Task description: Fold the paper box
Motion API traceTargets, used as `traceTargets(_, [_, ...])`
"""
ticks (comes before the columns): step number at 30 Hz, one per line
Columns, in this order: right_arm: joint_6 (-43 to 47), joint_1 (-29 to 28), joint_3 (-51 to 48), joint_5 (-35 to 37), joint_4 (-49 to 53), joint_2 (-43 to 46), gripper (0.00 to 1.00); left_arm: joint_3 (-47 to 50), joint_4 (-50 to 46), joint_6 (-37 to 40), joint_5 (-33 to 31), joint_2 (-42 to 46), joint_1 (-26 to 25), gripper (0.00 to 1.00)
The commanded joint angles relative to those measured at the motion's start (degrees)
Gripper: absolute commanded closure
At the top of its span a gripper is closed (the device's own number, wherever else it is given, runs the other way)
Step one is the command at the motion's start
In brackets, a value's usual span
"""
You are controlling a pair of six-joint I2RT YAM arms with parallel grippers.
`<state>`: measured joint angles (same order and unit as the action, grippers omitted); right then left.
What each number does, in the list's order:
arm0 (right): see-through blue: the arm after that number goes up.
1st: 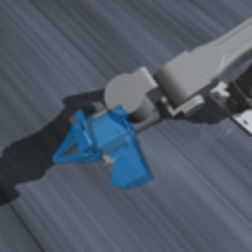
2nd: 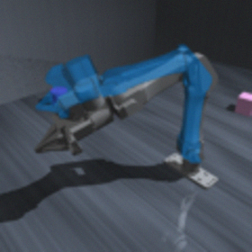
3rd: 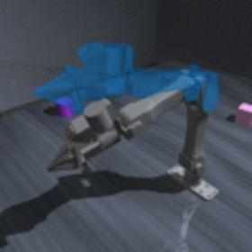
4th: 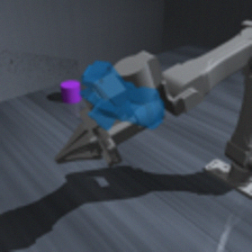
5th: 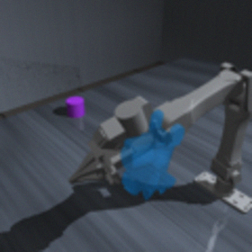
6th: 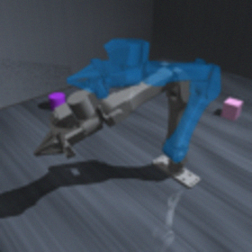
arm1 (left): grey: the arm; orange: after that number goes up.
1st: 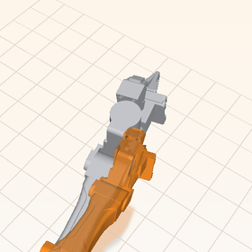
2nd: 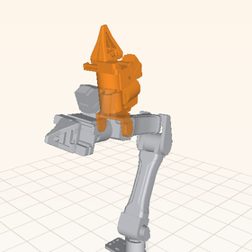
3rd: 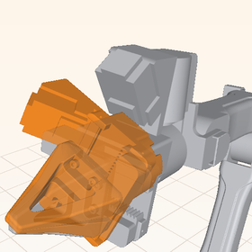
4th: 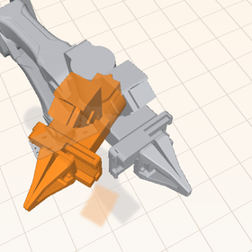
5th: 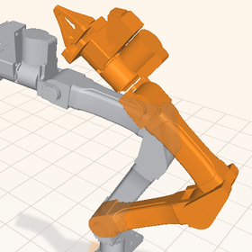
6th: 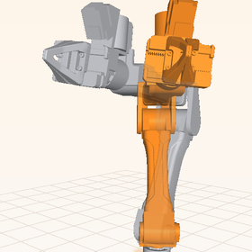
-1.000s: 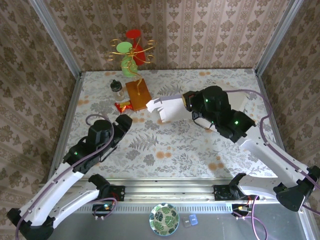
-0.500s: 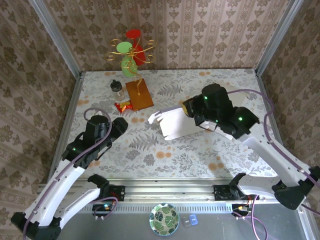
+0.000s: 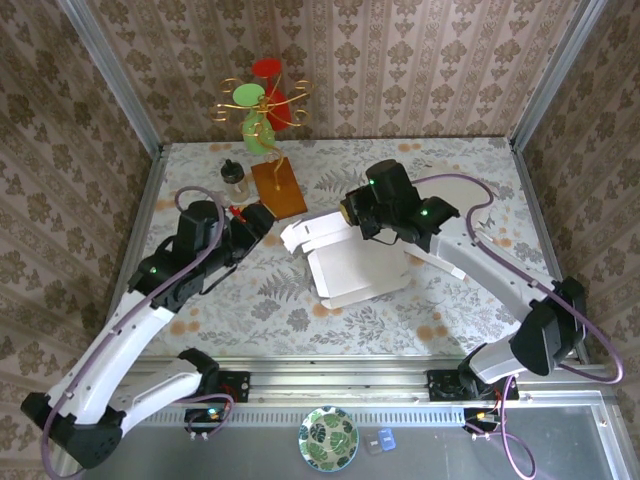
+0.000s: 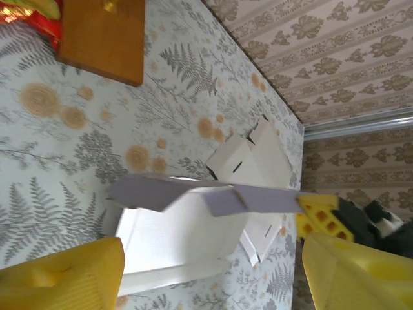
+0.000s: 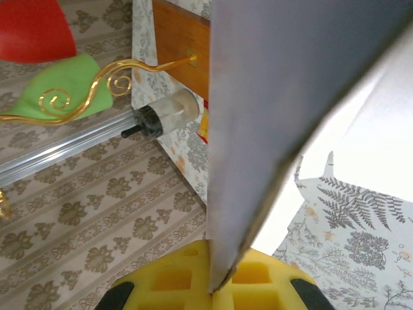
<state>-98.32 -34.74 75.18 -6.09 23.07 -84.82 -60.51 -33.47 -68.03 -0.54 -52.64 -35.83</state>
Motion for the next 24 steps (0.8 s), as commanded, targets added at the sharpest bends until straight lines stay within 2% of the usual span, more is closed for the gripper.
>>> traceTargets(1, [0.0,0.1,-1.4,-1.8,-3.2,-1.3,1.0,-1.0,4.3,-5.5,1.1,-2.6,-1.5,0.26])
traceTargets(16, [-2.2,-0.4,-6.5,-3.3,-7.5,-1.7,1.0,-0.9,13.7,-9.6,3.1,-14.9,-3.4,0.36])
traceTargets(24, [-2.1,-0.4,-6.7,-4.1,-8.5,-2.5,1.0,-0.2,10.4,-11.4,3.7,-16.1,-4.1,0.38])
